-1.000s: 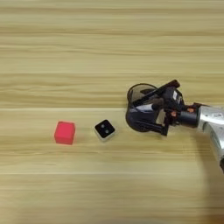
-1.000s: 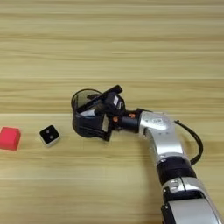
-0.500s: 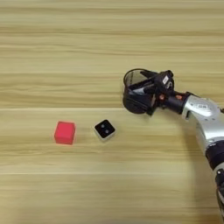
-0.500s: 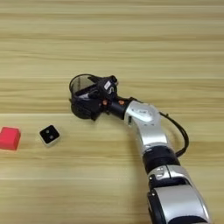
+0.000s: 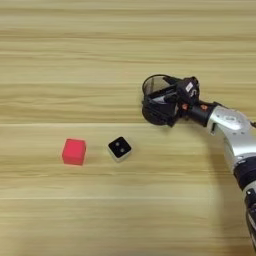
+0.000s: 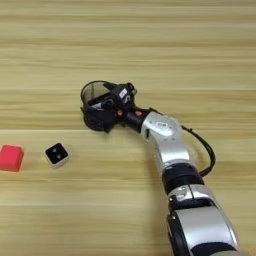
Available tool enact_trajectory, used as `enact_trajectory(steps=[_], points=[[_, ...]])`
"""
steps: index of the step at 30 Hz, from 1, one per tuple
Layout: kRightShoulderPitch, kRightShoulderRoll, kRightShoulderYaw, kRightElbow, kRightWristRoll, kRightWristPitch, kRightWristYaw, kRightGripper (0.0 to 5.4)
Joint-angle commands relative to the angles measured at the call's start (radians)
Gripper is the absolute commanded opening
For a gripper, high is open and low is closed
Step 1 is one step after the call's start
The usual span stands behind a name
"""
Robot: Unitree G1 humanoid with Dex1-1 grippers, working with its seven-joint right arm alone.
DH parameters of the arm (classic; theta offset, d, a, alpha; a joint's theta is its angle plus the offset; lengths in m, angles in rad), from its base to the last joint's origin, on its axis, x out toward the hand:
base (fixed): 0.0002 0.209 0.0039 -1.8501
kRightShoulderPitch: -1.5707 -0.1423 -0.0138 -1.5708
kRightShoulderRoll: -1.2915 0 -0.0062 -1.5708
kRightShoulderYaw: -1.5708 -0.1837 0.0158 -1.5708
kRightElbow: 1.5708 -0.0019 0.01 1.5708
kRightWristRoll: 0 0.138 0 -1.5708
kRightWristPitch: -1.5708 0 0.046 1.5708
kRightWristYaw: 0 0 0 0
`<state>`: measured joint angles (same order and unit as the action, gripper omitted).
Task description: Move the objects on the table
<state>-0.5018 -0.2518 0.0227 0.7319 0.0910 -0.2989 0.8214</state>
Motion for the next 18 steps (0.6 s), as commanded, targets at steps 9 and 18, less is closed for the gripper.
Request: enact_trajectory(steps=[9,18], points=[[-0.103,-0.022,-0.026,-0.007,0.016,-0.024,-0.016,5.38],[-0.092,-0.03,-0.021,0.007,0.024,0.005,0.039,5.38]])
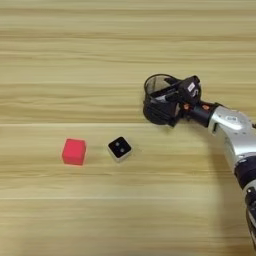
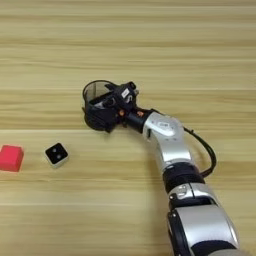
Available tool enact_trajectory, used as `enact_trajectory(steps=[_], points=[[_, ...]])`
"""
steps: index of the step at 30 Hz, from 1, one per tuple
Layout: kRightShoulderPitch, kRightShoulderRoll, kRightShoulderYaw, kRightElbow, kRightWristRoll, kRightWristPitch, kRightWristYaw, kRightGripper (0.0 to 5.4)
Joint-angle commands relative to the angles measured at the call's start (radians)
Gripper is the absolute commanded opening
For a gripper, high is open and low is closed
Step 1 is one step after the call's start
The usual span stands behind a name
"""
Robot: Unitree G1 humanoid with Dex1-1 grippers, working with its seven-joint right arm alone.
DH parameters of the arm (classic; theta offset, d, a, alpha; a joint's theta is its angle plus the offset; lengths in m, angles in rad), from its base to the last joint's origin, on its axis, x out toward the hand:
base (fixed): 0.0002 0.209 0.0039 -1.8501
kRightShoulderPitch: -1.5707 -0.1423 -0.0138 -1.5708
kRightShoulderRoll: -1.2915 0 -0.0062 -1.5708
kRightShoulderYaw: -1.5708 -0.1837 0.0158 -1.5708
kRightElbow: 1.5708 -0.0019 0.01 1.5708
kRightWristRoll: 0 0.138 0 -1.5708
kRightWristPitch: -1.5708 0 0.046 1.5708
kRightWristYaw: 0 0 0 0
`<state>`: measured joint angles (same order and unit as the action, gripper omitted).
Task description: Move the objects on the table
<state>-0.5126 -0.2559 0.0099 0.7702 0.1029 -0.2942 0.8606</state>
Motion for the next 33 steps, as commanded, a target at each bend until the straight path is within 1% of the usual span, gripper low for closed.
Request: enact_trajectory(steps=[1,10,17,20,23,28,33], points=[[-0.081,-0.027,-0.007,-0.027,0.009,0.004,0.004,5.38],[-0.085,-0.047,-0.021,0.033,0.009,-0.007,0.028,5.38],[-0.063,-0.087,-0.032,0.02,0.018,-0.016,0.086,5.38],[-0.06,-0.11,-0.035,0.023,0.01,-0.021,0.098,5.38],[-0.053,-0.145,-0.041,0.025,0.01,-0.024,0.123,5.38],[-0.031,-0.189,-0.035,0.01,0.011,-0.024,0.183,5.38],[0.007,-0.231,-0.018,-0.016,-0.001,-0.029,0.248,5.38]])
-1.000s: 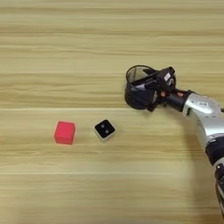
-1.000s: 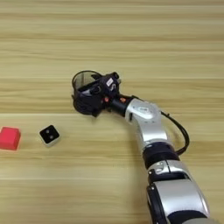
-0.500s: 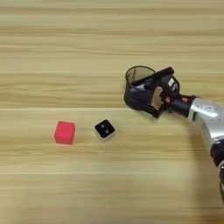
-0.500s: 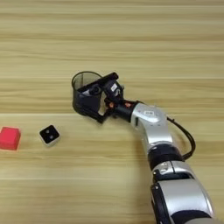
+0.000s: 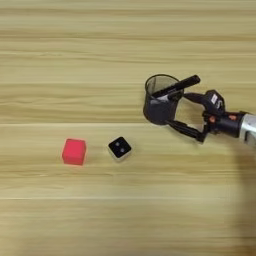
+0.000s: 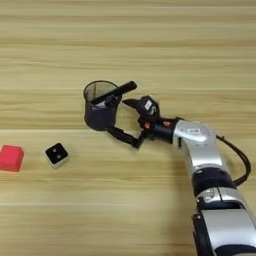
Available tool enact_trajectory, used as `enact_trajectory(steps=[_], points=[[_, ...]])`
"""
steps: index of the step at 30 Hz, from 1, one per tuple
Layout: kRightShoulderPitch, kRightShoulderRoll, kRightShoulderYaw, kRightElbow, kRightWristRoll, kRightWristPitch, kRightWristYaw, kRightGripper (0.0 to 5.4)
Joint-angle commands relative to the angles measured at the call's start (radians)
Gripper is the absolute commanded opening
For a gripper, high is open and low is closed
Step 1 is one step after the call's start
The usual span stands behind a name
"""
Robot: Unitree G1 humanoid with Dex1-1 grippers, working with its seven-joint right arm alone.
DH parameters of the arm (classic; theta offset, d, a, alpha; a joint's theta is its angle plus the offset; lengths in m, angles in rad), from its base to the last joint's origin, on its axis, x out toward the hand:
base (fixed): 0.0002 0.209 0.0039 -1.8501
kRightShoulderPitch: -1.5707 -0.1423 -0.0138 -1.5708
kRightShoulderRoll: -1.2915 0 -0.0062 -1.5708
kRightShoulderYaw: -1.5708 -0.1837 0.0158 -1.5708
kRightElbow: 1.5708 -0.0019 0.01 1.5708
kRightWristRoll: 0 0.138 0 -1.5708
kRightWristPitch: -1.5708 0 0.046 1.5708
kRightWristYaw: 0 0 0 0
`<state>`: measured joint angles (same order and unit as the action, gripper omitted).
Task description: Move the objects on the table
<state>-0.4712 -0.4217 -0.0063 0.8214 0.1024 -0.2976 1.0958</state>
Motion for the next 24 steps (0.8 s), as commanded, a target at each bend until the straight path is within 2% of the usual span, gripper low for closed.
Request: enact_trajectory(steps=[1,9,15,24], points=[[-0.027,-0.074,0.0,-0.073,-0.002,-0.026,0.025,5.38],[0.027,-0.115,0.002,-0.171,0.036,-0.005,0.135,5.38],[0.117,-0.117,0.018,-0.346,0.109,0.079,0.248,5.38],[0.196,-0.084,0.069,-0.49,0.134,0.161,0.275,5.38]])
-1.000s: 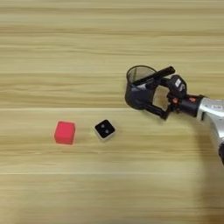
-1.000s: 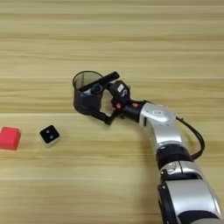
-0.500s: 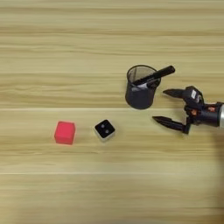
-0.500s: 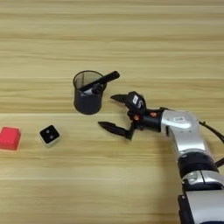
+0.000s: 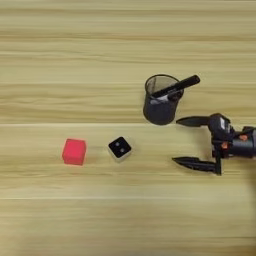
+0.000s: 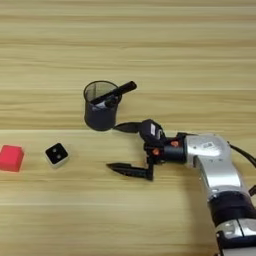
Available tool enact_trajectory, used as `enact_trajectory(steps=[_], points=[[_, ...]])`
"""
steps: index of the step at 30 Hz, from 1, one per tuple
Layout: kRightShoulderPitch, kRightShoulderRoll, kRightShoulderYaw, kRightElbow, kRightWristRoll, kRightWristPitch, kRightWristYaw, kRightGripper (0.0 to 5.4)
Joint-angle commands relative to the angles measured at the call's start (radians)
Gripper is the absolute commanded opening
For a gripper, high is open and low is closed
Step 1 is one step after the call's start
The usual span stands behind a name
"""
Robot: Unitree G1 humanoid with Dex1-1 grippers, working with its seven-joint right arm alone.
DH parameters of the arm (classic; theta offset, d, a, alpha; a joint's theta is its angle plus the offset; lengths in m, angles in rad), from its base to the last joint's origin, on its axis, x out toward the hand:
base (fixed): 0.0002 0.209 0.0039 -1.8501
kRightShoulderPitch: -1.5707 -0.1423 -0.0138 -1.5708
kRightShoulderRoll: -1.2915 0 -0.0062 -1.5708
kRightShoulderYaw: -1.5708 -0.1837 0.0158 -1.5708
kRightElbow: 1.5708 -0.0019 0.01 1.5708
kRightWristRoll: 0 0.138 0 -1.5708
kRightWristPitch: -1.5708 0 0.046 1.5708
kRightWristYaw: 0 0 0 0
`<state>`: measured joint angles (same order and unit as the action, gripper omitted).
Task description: Move the objects on the table
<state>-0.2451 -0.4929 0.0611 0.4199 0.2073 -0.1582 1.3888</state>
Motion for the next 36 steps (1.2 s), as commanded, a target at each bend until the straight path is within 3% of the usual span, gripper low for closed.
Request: enact_trajectory(steps=[1,15,23,36], points=[[-0.026,-0.01,0.007,-0.098,0.032,0.028,-0.017,5.38],[-0.023,0.083,0.072,-0.117,0.008,0.047,-0.082,5.38],[-0.046,0.145,0.094,-0.062,-0.055,0.0,-0.194,5.38],[-0.055,0.198,0.154,-0.019,-0.111,-0.037,-0.246,5.38]])
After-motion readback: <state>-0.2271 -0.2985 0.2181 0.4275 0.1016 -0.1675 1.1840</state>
